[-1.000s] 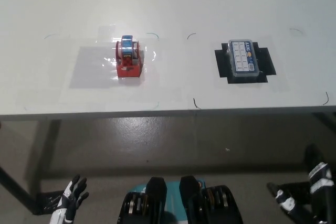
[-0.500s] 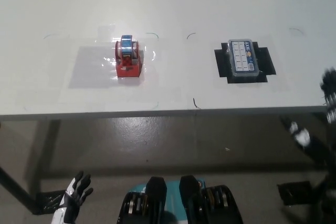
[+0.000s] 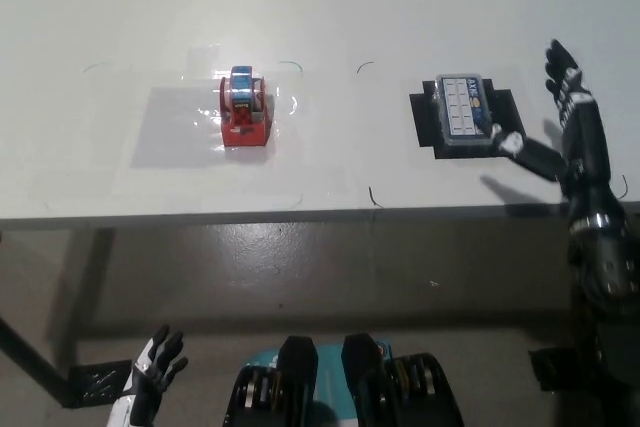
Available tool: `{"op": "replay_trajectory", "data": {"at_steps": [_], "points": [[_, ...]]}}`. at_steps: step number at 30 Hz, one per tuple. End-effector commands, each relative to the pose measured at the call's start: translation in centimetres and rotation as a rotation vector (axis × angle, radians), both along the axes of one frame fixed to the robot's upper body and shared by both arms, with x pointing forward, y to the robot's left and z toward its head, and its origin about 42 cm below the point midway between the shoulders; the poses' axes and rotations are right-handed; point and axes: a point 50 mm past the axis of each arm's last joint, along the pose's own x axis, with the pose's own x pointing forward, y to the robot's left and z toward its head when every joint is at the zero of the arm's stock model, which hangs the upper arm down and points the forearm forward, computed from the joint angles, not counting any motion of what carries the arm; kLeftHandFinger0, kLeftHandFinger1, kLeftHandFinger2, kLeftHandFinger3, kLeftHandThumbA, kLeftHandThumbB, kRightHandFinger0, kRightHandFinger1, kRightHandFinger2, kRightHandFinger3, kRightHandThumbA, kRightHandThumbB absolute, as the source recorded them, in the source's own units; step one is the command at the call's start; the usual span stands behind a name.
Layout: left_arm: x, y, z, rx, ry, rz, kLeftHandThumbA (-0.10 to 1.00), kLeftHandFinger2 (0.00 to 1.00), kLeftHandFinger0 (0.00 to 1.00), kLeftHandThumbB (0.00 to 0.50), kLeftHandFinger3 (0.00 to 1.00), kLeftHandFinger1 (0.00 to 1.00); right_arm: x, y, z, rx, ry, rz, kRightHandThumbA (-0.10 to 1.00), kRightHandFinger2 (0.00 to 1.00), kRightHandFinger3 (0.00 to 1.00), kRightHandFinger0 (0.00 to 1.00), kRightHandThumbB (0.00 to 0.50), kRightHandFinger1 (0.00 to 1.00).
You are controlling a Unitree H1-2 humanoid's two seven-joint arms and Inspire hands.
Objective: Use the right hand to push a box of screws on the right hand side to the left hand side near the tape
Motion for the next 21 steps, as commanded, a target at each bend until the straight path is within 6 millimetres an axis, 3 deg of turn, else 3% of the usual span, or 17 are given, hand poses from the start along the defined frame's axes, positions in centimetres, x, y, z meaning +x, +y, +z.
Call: {"op": "replay_trajectory", "data": {"at_steps": [1,9,11,15,17,21], "points": [[-0.1,-0.1,0.9,-0.012,-0.063,-0.012,1.00,1.00,1.00,0.071,1.00,1.00,4.0,-0.8,3.8,-0.006,-0.041,-0.040,0.99,1.00,1.00,1.00,0.155,1.00],[-0.2,-0.2,0.9,-0.011,-0.059,-0.022,1.00,1.00,1.00,0.063,1.00,1.00,8.0,-1.4,4.3,0.006,0.089,-0.073,0.96,1.00,1.00,1.00,0.106,1.00],[-0.3,-0.2,0.8,-0.006,-0.057,-0.021,1.00,1.00,1.00,0.070,1.00,1.00,8.6,-1.4,4.4,0.007,0.121,-0.077,0.97,1.00,1.00,1.00,0.136,1.00],[-0.4,-0.3,0.8,-0.006,-0.054,-0.031,1.00,1.00,1.00,0.083,1.00,1.00,9.3,-1.3,4.6,0.007,0.162,-0.078,0.98,1.00,1.00,1.00,0.142,1.00],[-0.4,-0.5,0.9,-0.012,-0.056,-0.035,1.00,1.00,1.00,0.061,1.00,1.00,9.4,-1.2,4.3,0.016,0.182,-0.082,0.98,1.00,1.00,1.00,0.137,1.00],[-0.7,-0.7,0.9,-0.003,-0.055,-0.036,1.00,1.00,1.00,0.069,1.00,1.00,9.3,-0.7,3.0,0.035,0.248,-0.082,0.99,1.00,1.00,1.00,0.131,1.00]]}}
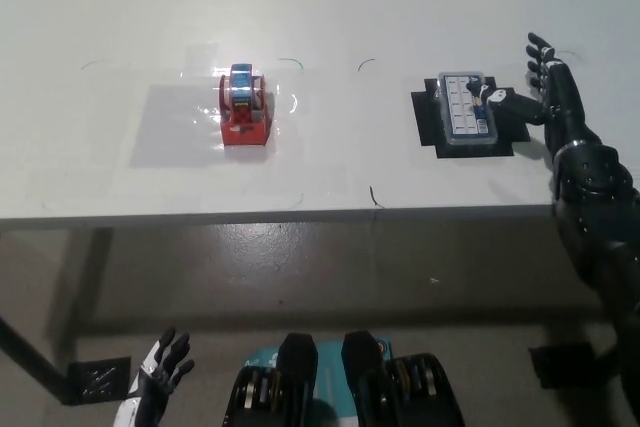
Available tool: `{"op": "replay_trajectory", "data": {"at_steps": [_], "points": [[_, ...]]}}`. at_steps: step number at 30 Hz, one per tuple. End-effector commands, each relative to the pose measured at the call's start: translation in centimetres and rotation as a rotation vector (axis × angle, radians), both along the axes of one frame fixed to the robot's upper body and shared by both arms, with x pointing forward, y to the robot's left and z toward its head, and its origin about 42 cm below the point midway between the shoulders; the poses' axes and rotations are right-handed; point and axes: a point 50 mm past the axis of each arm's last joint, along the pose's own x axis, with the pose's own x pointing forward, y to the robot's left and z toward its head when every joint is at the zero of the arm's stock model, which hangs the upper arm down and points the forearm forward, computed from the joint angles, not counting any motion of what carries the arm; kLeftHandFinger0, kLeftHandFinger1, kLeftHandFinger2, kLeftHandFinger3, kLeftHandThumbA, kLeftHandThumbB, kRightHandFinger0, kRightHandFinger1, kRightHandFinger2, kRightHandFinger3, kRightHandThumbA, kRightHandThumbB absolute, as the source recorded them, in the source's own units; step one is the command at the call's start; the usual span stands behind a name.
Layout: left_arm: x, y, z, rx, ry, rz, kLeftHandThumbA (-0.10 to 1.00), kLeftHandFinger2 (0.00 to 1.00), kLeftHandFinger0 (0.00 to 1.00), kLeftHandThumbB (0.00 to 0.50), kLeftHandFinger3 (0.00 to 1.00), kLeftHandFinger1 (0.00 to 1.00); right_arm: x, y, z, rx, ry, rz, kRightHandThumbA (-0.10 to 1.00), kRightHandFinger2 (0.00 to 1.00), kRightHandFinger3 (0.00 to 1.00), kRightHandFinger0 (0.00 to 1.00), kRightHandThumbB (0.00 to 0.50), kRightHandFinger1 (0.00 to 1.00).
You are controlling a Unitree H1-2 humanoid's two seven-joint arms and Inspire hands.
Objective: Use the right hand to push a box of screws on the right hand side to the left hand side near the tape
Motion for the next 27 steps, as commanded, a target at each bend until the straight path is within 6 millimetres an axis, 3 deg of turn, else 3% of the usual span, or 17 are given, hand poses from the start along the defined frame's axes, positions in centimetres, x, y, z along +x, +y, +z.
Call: {"op": "replay_trajectory", "data": {"at_steps": [1,2,6,7,9,16,17,20,23,25,27], "points": [[-0.6,-0.3,1.0,0.003,-0.062,-0.016,1.00,1.00,1.00,0.064,1.00,1.00,1.3,0.1,3.2,0.053,-0.091,-0.017,0.99,1.00,1.00,1.00,0.113,1.00],[-0.6,-0.3,1.1,0.006,-0.062,-0.014,1.00,1.00,1.00,0.069,1.00,1.00,1.0,0.5,2.4,0.054,-0.080,-0.009,1.00,1.00,1.00,1.00,0.100,1.00],[-0.5,-0.2,1.0,0.012,-0.062,-0.014,1.00,1.00,1.00,0.071,1.00,1.00,0.2,1.7,0.3,0.099,-0.038,0.006,1.00,1.00,1.00,1.00,0.131,1.00],[-0.4,-0.2,1.0,0.013,-0.063,-0.014,1.00,1.00,1.00,0.059,1.00,1.00,0.2,1.9,0.1,0.117,-0.033,0.005,0.94,1.00,1.00,1.00,0.121,1.00],[-0.3,-0.1,1.1,0.011,-0.064,-0.017,1.00,1.00,1.00,0.065,1.00,1.00,-0.3,2.7,-1.0,0.146,-0.018,0.015,1.00,1.00,1.00,1.00,0.142,1.00],[-0.3,0.0,1.1,-0.003,-0.066,-0.016,1.00,1.00,1.00,0.081,1.00,1.00,-2.0,6.0,-4.4,0.273,0.047,0.036,1.00,1.00,1.00,1.00,0.132,1.00],[-0.3,-0.1,1.1,-0.002,-0.065,-0.016,1.00,1.00,1.00,0.075,1.00,1.00,-2.3,6.9,-4.9,0.270,0.054,0.039,1.00,1.00,1.00,1.00,0.165,1.00],[-0.4,-0.1,1.0,0.003,-0.058,-0.019,1.00,1.00,1.00,0.064,1.00,1.00,-3.0,8.8,-5.6,0.298,0.051,0.049,1.00,1.00,1.00,1.00,0.197,1.00],[-0.3,-0.2,0.9,0.006,-0.061,-0.014,1.00,1.00,1.00,0.053,1.00,1.00,-3.4,10.6,-5.9,0.310,0.047,0.075,1.00,1.00,1.00,1.00,0.173,1.00],[-0.3,-0.3,1.0,0.006,-0.061,-0.016,1.00,1.00,1.00,0.057,1.00,1.00,-3.6,11.6,-6.0,0.338,0.054,0.080,1.00,1.00,1.00,1.00,0.197,1.00],[-0.3,-0.3,1.1,0.006,-0.063,-0.021,1.00,1.00,1.00,0.071,1.00,1.00,-3.8,12.7,-6.0,0.368,0.056,0.080,1.00,1.00,1.00,1.00,0.177,1.00]]}}
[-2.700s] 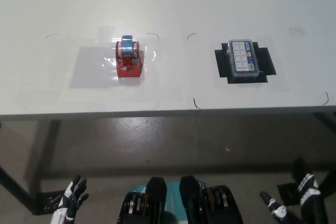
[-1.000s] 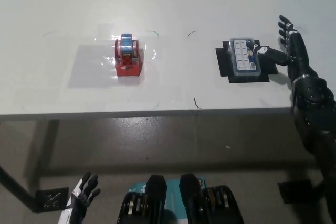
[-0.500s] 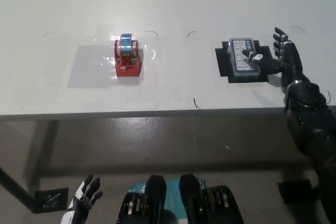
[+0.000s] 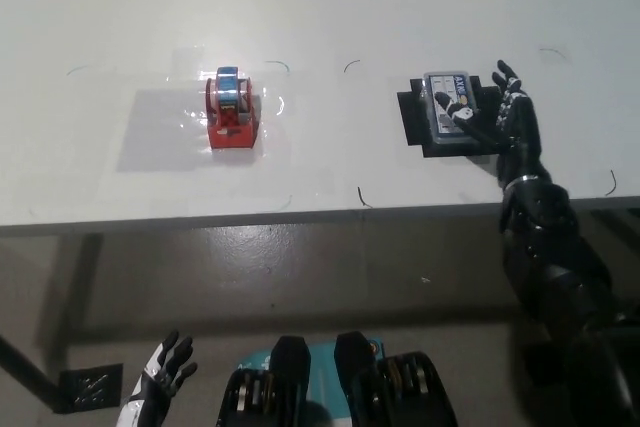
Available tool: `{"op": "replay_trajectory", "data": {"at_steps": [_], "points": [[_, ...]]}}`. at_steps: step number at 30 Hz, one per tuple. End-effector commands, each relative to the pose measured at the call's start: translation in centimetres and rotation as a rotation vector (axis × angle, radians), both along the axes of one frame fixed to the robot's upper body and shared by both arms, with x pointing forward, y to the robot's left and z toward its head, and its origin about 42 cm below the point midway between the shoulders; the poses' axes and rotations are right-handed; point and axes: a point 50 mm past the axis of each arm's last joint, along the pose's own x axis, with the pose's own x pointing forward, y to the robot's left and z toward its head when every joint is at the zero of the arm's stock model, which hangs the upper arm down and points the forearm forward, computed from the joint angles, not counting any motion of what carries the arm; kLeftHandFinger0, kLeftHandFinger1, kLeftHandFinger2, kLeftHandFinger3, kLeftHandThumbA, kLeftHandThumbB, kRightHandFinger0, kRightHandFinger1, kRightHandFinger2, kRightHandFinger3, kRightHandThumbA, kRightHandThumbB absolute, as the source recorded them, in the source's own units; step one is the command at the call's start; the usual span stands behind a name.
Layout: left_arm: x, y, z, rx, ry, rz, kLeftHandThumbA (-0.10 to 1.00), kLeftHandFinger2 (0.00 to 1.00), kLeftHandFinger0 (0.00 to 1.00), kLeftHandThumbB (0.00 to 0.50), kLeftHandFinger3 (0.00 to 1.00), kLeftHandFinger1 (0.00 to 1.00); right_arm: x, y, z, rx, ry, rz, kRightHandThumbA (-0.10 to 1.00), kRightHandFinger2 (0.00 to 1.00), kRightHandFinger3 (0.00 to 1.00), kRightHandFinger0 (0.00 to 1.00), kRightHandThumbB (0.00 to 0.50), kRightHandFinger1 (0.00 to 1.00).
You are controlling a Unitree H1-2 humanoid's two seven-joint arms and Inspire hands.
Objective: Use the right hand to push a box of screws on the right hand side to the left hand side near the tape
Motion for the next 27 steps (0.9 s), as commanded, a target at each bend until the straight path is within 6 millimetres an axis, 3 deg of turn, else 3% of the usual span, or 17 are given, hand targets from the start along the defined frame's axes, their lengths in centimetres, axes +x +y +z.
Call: {"op": "replay_trajectory", "data": {"at_steps": [1,3,16,21,27], "points": [[-0.2,-0.3,1.2,0.000,-0.064,-0.014,1.00,1.00,1.00,0.070,1.00,1.00,-1.7,6.7,-1.8,0.110,0.057,0.107,1.00,1.00,1.00,1.00,0.162,1.00],[-0.3,-0.2,1.3,-0.001,-0.059,-0.010,1.00,1.00,1.00,0.066,1.00,1.00,-1.9,7.4,-1.8,0.127,0.048,0.115,1.00,1.00,1.00,1.00,0.143,1.00],[-0.2,-0.1,1.4,-0.006,-0.070,-0.016,1.00,1.00,1.00,0.063,1.00,1.00,-2.2,10.8,-0.9,0.189,0.017,0.162,1.00,1.00,1.00,1.00,0.144,1.00],[-0.1,-0.2,1.3,-0.005,-0.076,-0.019,0.99,1.00,1.00,0.039,1.00,1.00,-2.2,11.8,-0.3,0.208,0.010,0.169,1.00,1.00,1.00,1.00,0.146,1.00],[0.0,-0.3,1.3,-0.012,-0.075,-0.023,0.99,1.00,1.00,0.054,1.00,1.00,-2.4,13.4,0.2,0.227,0.005,0.184,1.00,1.00,1.00,1.00,0.150,1.00]]}}
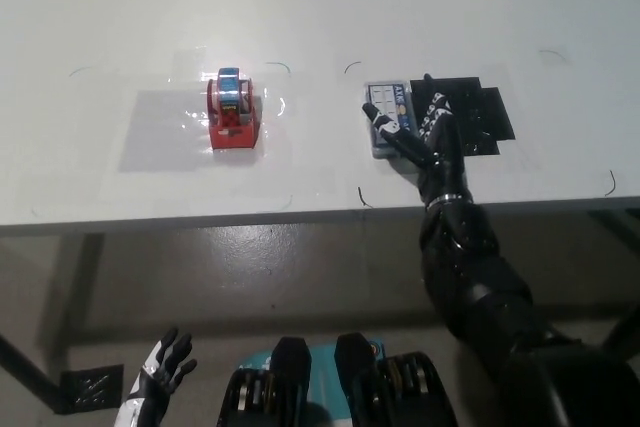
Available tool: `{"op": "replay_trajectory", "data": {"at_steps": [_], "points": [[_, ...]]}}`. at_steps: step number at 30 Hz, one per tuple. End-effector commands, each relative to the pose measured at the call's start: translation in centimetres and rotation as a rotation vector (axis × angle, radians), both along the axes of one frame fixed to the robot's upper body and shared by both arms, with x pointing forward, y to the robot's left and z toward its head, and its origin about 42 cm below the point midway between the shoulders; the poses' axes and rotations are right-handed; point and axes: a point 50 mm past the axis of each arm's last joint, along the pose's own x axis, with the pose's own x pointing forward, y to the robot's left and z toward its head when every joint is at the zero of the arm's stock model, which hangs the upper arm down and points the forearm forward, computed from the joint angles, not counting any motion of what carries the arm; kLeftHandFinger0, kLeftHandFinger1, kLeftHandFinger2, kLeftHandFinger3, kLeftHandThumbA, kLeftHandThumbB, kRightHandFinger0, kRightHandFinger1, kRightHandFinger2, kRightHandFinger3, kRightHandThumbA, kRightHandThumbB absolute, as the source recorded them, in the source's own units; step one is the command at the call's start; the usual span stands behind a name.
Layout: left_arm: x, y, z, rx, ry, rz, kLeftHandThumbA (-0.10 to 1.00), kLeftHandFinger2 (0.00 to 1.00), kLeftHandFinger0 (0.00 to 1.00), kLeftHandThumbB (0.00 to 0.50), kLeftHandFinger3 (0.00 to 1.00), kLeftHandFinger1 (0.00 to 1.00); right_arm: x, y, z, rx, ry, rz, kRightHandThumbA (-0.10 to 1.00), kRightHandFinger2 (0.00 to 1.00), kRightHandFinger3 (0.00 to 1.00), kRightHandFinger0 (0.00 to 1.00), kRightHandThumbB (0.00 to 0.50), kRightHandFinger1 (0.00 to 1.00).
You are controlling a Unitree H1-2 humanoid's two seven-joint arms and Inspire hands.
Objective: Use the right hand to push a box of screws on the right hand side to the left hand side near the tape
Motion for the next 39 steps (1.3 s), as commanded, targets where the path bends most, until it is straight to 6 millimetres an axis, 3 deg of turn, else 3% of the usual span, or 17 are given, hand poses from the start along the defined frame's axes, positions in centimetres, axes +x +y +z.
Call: {"op": "replay_trajectory", "data": {"at_steps": [1,10,16,21,23,29,30,32,34,39], "points": [[-0.1,-0.3,0.9,-0.015,-0.055,-0.021,0.98,1.00,1.00,0.061,1.00,1.00,-0.6,5.2,1.1,0.056,0.013,0.113,1.00,1.00,1.00,1.00,0.151,1.00],[-0.2,-0.4,1.0,-0.042,-0.052,-0.030,0.94,1.00,1.00,0.069,1.00,1.00,-1.2,7.7,1.2,0.119,0.054,0.154,1.00,1.00,1.00,1.00,0.203,1.00],[-0.2,-0.3,1.2,-0.023,-0.063,-0.035,0.95,1.00,1.00,0.068,1.00,1.00,-1.7,9.1,1.4,0.150,0.057,0.166,1.00,1.00,1.00,1.00,0.202,1.00],[-0.2,-0.2,1.6,-0.006,-0.071,-0.021,0.95,1.00,1.00,0.061,1.00,1.00,-2.2,10.7,1.7,0.192,0.069,0.175,1.00,1.00,1.00,1.00,0.238,1.00],[-0.1,-0.2,1.8,0.001,-0.082,-0.001,0.92,1.00,1.00,0.040,1.00,1.00,-2.4,11.3,1.8,0.216,0.087,0.186,1.00,1.00,1.00,1.00,0.287,1.00],[0.1,0.0,1.8,0.009,-0.097,0.018,0.90,1.00,1.00,0.029,1.00,1.00,-2.5,11.7,1.9,0.263,0.098,0.170,1.00,1.00,1.00,1.00,0.278,1.00],[0.1,0.0,1.8,0.009,-0.094,0.019,0.92,1.00,1.00,0.049,1.00,1.00,-2.6,11.7,1.8,0.280,0.101,0.160,1.00,1.00,1.00,1.00,0.265,1.00],[0.1,0.2,1.8,0.005,-0.084,0.017,0.93,1.00,1.00,0.047,1.00,1.00,-2.7,12.1,1.8,0.316,0.123,0.139,1.00,1.00,1.00,1.00,0.260,1.00],[0.2,0.2,1.6,0.003,-0.088,0.015,0.93,1.00,1.00,0.049,1.00,1.00,-3.0,12.4,1.7,0.382,0.125,0.120,1.00,1.00,1.00,1.00,0.222,1.00],[0.2,0.1,1.6,0.007,-0.088,0.000,0.96,1.00,1.00,0.045,1.00,1.00,-4.3,13.9,0.9,0.526,0.183,0.084,1.00,1.00,1.00,1.00,0.258,1.00]]}}
